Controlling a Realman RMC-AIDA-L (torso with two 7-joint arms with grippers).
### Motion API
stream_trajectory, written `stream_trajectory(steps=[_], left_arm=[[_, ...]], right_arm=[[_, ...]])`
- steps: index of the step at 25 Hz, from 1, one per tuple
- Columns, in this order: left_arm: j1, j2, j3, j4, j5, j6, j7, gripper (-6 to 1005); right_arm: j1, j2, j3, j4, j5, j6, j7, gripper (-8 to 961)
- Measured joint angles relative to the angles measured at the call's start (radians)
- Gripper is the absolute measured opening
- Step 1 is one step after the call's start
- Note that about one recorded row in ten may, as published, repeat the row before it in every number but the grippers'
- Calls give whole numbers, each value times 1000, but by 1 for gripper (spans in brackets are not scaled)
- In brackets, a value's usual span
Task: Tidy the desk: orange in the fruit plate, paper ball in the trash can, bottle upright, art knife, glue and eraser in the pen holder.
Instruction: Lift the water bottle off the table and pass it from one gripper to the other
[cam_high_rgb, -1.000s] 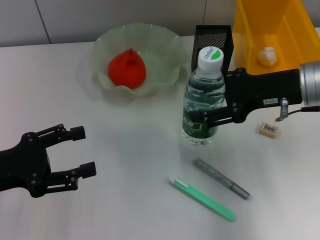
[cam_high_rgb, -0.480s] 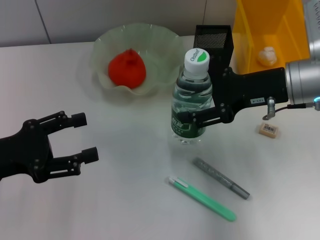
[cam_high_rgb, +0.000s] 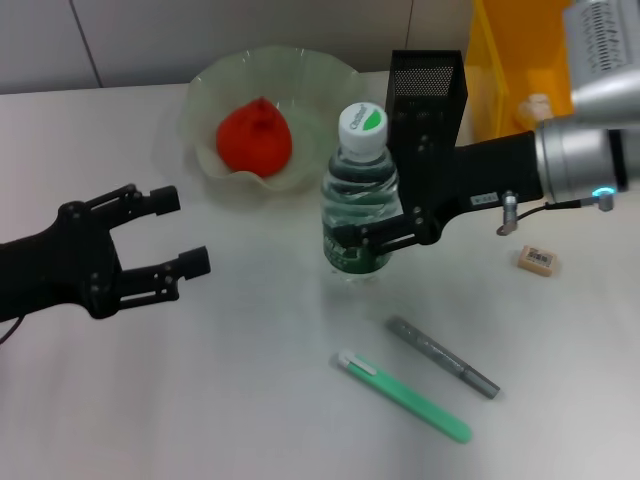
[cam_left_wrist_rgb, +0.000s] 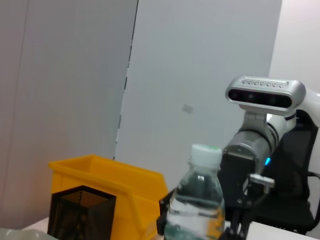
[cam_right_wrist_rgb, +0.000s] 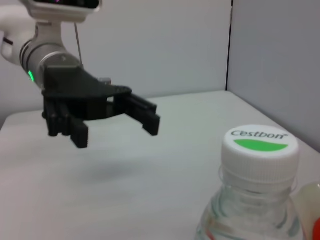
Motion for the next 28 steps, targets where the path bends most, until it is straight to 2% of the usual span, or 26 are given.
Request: stream_trajectory(steps=[6, 10, 12, 14, 28], left_arm=[[-43, -17, 0, -8, -3, -30, -3, 863], [-49, -25, 0, -7, -4, -31, -5, 863], [-53, -42, -4, -1, -5, -48, -6, 863], [-56, -48, -6, 0, -4, -63, -6, 863], [-84, -60, -7, -16, -6, -144, 3, 863]], right_arm=[[67, 0, -47, 97, 0, 61, -40, 794], [97, 3, -61, 137, 3, 85, -61, 794], [117, 5, -74, 162, 4, 98, -69, 794], [134, 6, -84, 179, 6, 113, -77, 794], [195, 10, -130, 273, 34, 157, -127, 793]])
